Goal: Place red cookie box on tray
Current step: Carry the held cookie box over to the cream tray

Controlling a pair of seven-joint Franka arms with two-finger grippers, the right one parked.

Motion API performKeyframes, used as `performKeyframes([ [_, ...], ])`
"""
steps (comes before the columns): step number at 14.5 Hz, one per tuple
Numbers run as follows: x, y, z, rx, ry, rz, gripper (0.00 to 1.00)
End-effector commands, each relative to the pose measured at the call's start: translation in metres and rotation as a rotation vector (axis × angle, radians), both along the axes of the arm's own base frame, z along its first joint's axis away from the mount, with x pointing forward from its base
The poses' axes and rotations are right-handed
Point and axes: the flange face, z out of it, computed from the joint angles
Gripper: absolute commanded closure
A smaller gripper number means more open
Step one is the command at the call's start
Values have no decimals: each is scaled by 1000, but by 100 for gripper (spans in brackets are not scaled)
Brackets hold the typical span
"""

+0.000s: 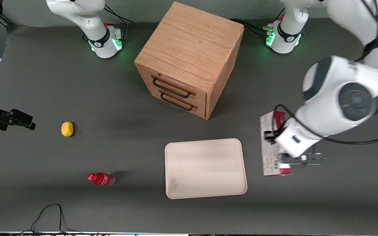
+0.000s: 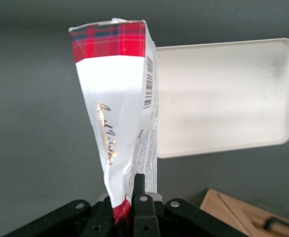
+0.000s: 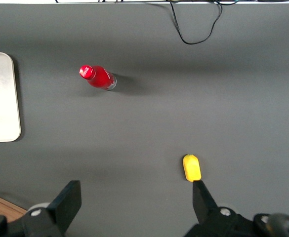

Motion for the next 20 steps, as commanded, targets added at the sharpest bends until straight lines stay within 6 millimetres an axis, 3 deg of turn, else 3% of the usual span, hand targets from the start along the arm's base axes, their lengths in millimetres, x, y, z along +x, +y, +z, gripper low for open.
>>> performKeyframes([
  [1,10,-38,-53,34,-9,25,100],
  [5,8,-80,-145,134,-53,-9,100],
  [8,4,-95,-194,139,-74,33,100],
  [13,6,-94,-228,143,-75,49,100],
  [16,8,-94,-235,128,-90,72,100],
  [17,7,-91,-239,136,-87,62,37],
  [18,6,-91,-242,147,-100,47,0],
  [20,8,-91,-235,141,-128,45,0],
])
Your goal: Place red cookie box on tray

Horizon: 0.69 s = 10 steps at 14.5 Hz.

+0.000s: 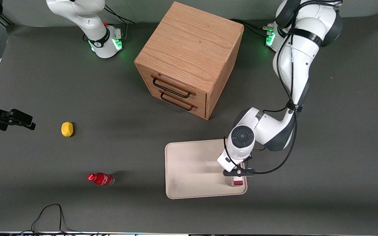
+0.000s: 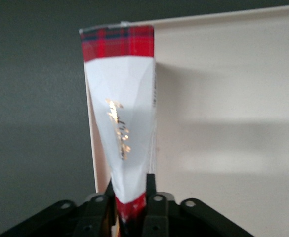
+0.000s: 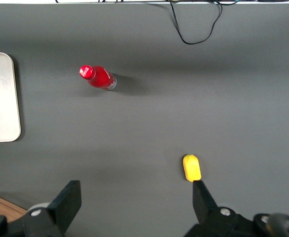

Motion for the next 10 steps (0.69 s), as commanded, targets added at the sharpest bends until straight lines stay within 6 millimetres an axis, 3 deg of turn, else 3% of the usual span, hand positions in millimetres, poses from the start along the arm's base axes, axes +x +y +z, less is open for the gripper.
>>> performKeyframes([
  [1,2,4,20,3,-49,18,0],
  [3,0,13,63,6,-76,27,0],
  [6,-6,55,141,-36,-63,115,0],
  [8,-20,101,190,-13,-68,129,0],
  [10,-38,160,236,38,-30,68,0],
])
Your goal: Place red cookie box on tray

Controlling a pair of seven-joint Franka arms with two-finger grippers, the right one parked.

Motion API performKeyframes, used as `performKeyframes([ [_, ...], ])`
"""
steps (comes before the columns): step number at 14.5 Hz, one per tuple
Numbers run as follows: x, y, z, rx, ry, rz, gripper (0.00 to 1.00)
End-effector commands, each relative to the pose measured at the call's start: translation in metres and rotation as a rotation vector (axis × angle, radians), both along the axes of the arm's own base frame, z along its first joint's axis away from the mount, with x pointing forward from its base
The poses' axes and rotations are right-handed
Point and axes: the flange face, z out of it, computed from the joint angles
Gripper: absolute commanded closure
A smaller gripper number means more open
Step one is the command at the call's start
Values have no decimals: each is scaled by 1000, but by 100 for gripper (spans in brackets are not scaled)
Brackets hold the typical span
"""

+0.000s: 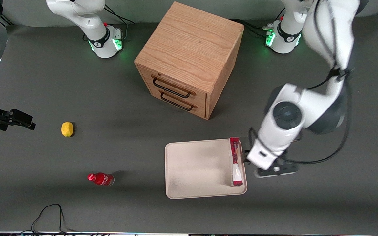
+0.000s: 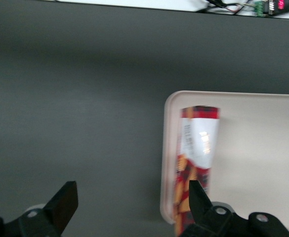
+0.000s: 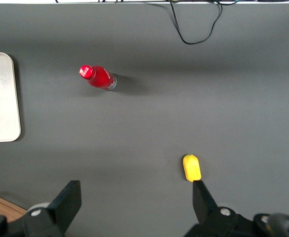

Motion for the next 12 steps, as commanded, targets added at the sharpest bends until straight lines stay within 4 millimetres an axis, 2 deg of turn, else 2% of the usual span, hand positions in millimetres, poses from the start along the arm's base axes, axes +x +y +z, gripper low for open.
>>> performKeyframes([
  [1,-45,83,61,19,79,-55,0],
  [3,-67,143,106,-78,117,-39,0],
  [4,-82,168,125,-86,119,-66,0],
  [5,-105,201,149,-79,127,-129,0],
  [6,-121,218,158,-75,135,-122,0],
  [7,-157,230,168,-70,126,-106,0],
  [8,-171,231,176,-68,115,-104,0],
  [10,-189,233,192,-64,107,-99,0],
  [12,-194,235,194,-62,126,-125,0],
])
